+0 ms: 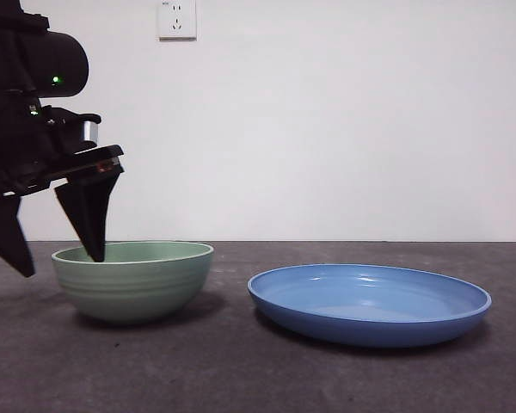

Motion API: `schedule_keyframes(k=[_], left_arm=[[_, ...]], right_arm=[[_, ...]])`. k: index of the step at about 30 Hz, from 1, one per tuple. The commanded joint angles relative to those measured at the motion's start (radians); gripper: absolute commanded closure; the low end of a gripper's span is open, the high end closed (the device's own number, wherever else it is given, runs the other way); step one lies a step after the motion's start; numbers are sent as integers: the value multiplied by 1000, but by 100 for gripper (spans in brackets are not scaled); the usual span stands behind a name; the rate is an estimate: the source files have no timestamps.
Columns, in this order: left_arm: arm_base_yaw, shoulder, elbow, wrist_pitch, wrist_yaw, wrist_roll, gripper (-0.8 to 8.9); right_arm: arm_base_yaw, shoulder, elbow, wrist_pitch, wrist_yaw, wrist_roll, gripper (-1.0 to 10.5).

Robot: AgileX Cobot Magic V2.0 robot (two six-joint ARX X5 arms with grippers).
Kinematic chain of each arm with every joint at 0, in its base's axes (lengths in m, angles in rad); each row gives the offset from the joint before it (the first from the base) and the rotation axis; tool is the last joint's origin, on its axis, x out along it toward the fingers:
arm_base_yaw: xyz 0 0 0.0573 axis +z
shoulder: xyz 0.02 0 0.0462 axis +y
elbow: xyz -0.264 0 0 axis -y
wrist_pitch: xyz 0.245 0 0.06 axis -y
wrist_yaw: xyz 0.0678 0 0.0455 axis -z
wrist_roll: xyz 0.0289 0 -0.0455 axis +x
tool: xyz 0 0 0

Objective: Place the green bowl on the blue plate

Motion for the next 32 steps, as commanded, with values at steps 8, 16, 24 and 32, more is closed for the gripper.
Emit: schedule_keyframes(k=[8,16,24,32], left_arm=[[-32,29,21,2,1,-15,675],[-35,32,21,18,1,-15,808],[-35,32,25,5,1,-8,807],[-37,32,122,-129,1,-41,805]], right_arm=[[4,4,21,10,-1,3,345],[4,4,21,6,-5,2,345],[4,4,21,9,-5,-7,345],[4,3,21,9,-5,-5,345]])
